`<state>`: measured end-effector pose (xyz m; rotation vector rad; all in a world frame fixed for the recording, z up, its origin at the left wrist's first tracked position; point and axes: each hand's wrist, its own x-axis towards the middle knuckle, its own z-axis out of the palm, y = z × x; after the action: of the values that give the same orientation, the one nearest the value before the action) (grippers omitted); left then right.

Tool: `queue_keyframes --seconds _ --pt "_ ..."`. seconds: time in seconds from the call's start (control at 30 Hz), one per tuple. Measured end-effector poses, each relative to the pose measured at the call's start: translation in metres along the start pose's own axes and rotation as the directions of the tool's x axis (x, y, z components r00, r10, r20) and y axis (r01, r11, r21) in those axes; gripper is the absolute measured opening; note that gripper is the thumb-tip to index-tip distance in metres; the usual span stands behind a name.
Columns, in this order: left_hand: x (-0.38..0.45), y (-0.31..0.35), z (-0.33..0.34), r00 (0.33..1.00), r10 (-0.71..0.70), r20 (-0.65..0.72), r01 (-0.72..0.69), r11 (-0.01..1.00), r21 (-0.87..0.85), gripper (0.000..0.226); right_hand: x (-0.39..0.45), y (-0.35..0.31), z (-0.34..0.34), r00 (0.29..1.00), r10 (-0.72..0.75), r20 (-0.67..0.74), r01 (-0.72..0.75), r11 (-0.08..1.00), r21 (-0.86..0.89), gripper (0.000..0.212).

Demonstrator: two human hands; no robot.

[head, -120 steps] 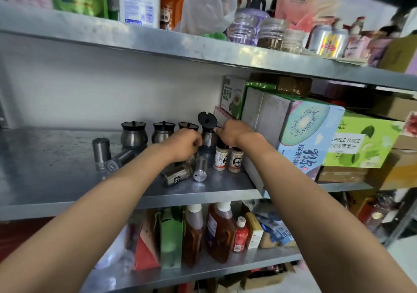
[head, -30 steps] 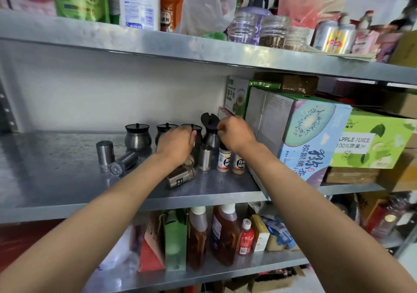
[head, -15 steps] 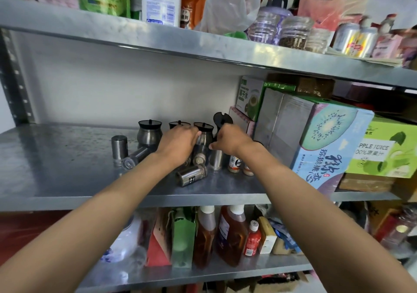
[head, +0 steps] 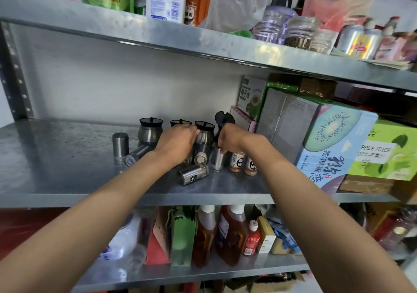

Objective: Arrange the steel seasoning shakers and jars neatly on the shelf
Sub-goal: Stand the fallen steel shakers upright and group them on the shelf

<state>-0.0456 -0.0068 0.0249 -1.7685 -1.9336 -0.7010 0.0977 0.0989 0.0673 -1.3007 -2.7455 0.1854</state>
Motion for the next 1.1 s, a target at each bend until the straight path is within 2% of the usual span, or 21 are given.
queue_keyframes --seconds 0.17,0.3,0.4,0.53,0.63,1.1 --pt "-0.001 -0.003 0.002 1.000 0.010 0.006 -0.010 1.000 0.013 0.035 0.000 -0.003 -0.001 1.000 -0.024 0.017 0.024 0.999 -0.037 0.026" --pt "-0.001 -0.003 0.003 1.000 0.009 -0.004 -0.009 1.000 0.015 0.035 -0.003 -0.006 0.000 0.999 -0.030 -0.011 0.030 1.000 -0.008 0.008" --pt "-0.003 -0.002 0.001 1.000 0.014 -0.013 -0.014 1.000 0.005 0.036 -0.002 -0.005 0.003 0.999 -0.020 -0.050 0.022 0.999 0.040 0.017" --pt "-0.003 -0.001 -0.002 1.000 0.007 -0.020 -0.007 1.000 -0.003 0.037 -0.001 -0.006 0.001 0.998 0.035 -0.052 -0.031 0.996 0.078 0.014" --pt "-0.003 -0.001 -0.002 1.000 -0.001 -0.016 0.001 1.000 -0.003 0.037 -0.002 -0.006 0.004 0.998 0.034 -0.052 -0.029 0.995 0.100 0.020" --pt "-0.010 -0.003 -0.005 0.999 -0.001 -0.043 -0.001 0.999 -0.038 0.036 -0.005 -0.012 0.003 0.998 0.051 -0.026 -0.050 0.998 0.023 0.013"
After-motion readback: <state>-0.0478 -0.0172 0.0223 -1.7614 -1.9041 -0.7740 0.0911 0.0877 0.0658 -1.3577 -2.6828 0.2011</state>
